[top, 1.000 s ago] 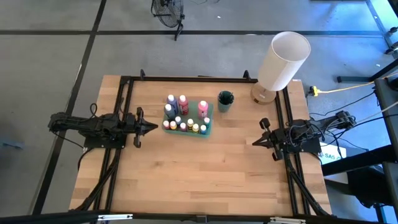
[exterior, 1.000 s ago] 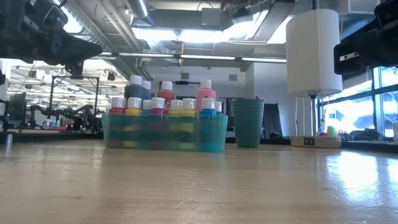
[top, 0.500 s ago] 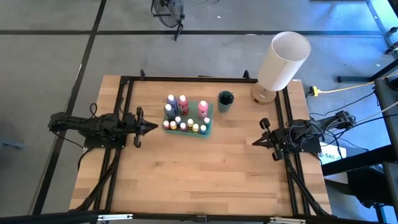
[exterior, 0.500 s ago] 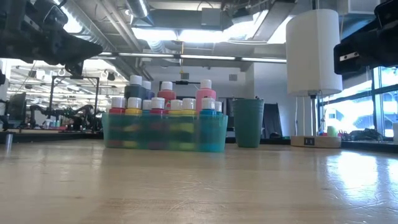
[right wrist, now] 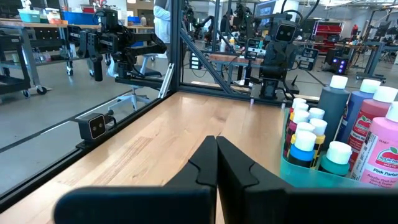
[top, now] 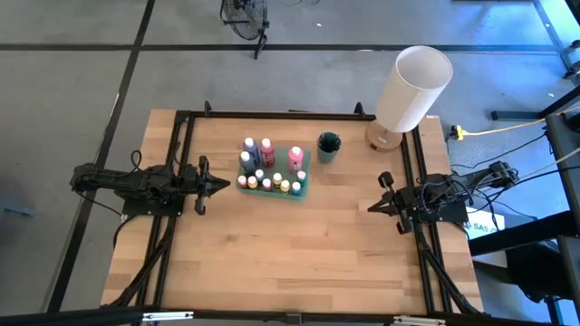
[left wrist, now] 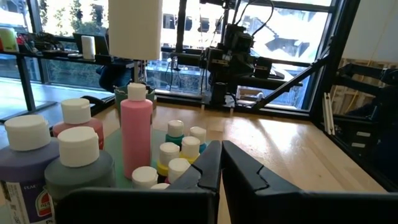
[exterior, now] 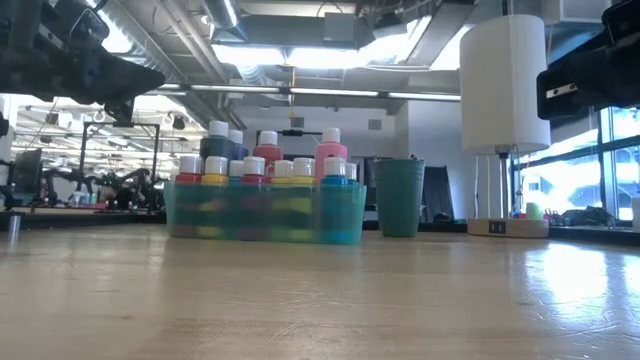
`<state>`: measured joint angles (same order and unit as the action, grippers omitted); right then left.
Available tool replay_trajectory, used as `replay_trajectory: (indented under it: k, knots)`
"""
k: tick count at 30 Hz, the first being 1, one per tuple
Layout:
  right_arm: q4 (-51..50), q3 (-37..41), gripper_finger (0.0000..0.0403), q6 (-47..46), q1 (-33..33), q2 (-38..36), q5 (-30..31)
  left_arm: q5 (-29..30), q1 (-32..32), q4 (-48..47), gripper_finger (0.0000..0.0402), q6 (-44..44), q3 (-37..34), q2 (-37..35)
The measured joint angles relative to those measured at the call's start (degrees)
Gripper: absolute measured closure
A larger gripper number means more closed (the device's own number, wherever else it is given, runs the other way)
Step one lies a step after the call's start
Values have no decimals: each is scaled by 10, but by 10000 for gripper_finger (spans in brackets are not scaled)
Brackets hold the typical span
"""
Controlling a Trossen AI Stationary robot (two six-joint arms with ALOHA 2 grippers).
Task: Pick & Place Paint Supplies
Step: Return to Home Position
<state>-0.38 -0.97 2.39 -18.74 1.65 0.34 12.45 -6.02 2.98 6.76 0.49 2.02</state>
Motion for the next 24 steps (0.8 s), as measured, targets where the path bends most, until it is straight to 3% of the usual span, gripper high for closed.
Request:
replay_trajectory:
  k: [24]
  knots:
    - [0, 0, 402, 0, 0, 0, 0, -1, 0, 0, 393, 0, 0, 0]
